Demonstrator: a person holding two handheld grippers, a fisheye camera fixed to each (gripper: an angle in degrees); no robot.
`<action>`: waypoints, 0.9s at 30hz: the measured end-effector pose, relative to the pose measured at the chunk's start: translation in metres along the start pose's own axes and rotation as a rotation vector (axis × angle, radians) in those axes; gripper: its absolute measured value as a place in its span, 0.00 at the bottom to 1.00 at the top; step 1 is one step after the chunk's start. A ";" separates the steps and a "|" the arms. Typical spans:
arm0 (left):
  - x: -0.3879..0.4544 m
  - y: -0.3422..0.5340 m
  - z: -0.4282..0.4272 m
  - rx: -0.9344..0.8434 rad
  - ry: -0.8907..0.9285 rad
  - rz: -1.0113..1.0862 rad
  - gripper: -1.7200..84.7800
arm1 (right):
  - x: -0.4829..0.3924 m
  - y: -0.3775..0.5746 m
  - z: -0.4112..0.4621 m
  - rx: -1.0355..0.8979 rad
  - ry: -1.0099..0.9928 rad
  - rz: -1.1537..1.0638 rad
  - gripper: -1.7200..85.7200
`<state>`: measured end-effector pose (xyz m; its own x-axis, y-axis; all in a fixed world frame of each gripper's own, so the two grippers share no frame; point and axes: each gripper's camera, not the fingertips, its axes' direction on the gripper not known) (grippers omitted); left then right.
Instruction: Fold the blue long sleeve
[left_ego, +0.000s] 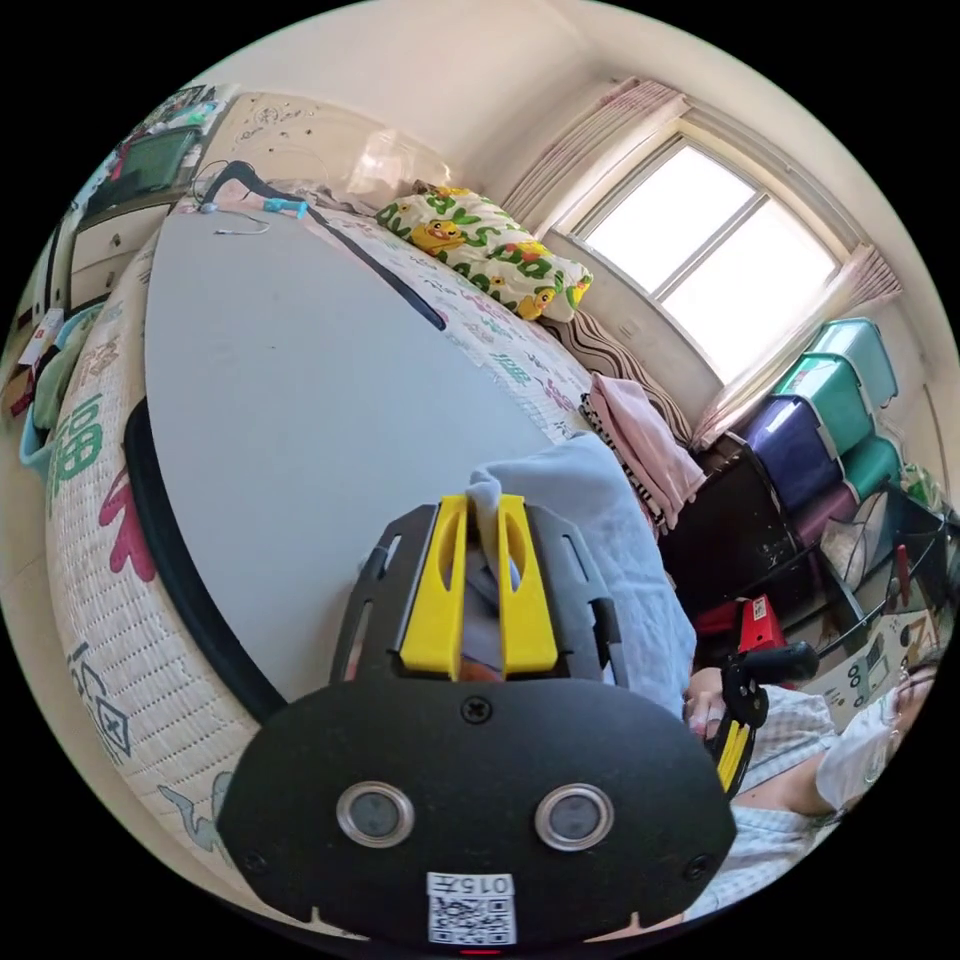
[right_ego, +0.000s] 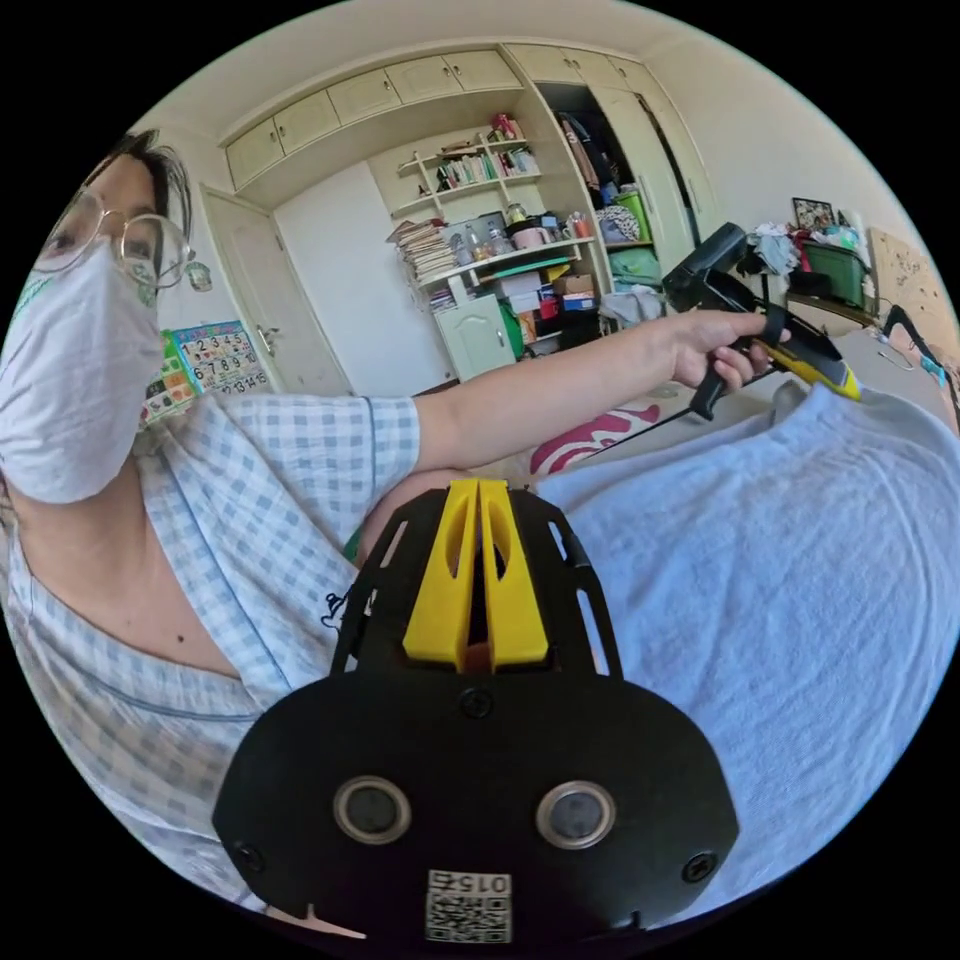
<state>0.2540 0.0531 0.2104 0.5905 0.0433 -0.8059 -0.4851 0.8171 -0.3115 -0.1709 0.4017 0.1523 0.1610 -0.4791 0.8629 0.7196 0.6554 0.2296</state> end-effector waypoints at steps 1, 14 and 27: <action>0.005 0.000 -0.004 0.019 -0.005 0.012 0.06 | -0.006 0.003 -0.002 0.051 0.082 -0.001 0.01; 0.042 0.027 0.016 0.079 -0.002 0.020 0.04 | -0.069 0.029 0.119 -0.258 0.845 -0.210 0.13; 0.089 0.041 0.021 0.172 0.020 0.073 0.04 | -0.076 0.045 0.047 0.193 0.623 0.016 0.07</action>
<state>0.3003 0.1028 0.1360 0.5440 0.0959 -0.8336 -0.4075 0.8986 -0.1625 -0.1827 0.4951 0.1184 0.5736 -0.6792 0.4579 0.5890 0.7304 0.3457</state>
